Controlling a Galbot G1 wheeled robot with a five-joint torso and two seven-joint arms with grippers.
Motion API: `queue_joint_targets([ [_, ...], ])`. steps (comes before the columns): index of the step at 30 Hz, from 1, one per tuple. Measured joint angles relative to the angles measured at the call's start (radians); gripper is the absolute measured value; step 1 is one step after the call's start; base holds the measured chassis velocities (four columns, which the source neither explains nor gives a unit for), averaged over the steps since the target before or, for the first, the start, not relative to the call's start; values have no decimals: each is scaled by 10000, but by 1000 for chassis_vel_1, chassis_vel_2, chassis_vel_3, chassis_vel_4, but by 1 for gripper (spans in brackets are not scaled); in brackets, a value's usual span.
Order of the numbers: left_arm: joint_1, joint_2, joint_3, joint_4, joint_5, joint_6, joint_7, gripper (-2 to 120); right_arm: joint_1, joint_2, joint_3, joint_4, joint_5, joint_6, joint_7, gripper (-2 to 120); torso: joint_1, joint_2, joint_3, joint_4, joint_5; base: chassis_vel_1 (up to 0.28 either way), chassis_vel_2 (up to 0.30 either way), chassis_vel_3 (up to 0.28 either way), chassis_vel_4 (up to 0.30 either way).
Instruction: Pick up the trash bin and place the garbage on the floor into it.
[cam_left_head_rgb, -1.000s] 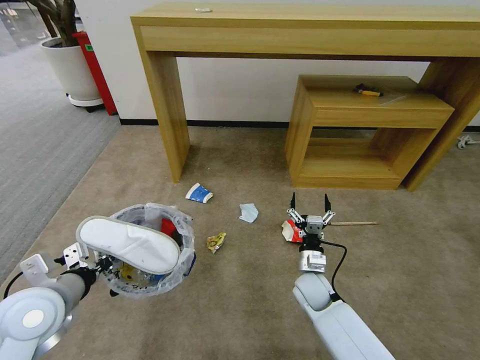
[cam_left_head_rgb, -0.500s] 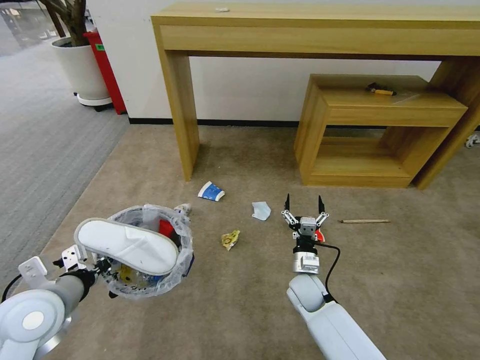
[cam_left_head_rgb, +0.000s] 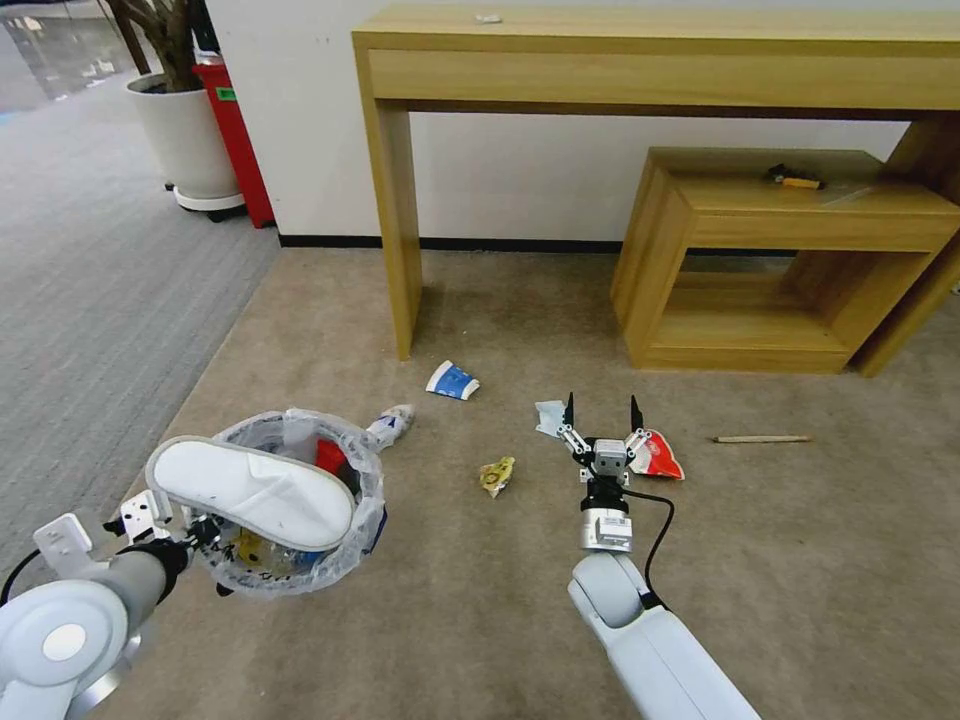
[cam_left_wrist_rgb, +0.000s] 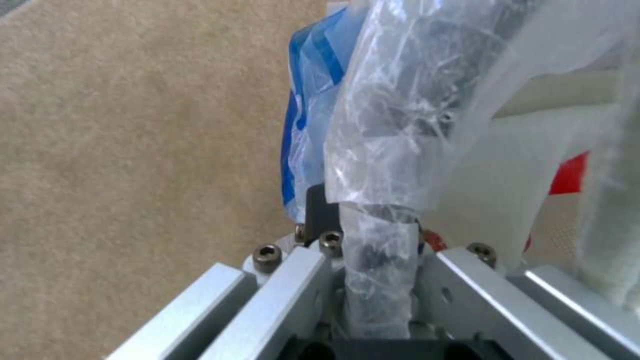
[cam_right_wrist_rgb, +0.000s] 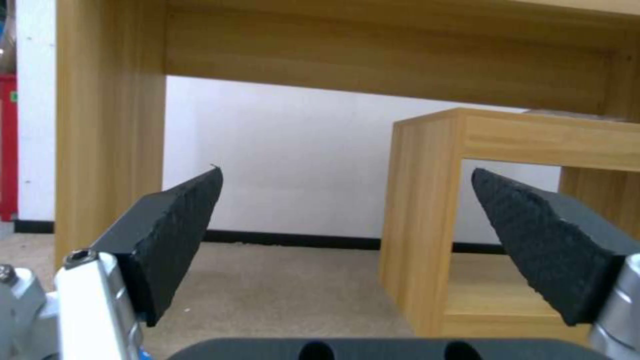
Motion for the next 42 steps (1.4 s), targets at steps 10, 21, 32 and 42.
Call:
queue_joint_targets([
  [10, 5, -31, -4, 24, 17, -4, 60, 0, 17, 32, -47, -113, -104, 63, 0, 92, -1, 0, -1, 0, 0, 106, 122, -119, -118],
  [21, 11, -58, -11, 54, 77, -9, 106, 0, 25, 31, -147, -167, -135, 100, 0, 92, 0, 0, 0, 0, 0, 110, 102, -106, -91],
  [32, 21, -45, -42, 14, 79, -15, 135, 0, 102, 208, 98, -521, -823, 875, 16, 100, -1, 0, 0, 0, 3, 49, 60, -52, -54],
  [42, 63, -69, -19, -61, 86, -15, 163, 0, -214, 151, 327, -229, -1112, 687, -63, 100, 0, 0, 0, -1, 1, 0, 0, 0, 0],
])
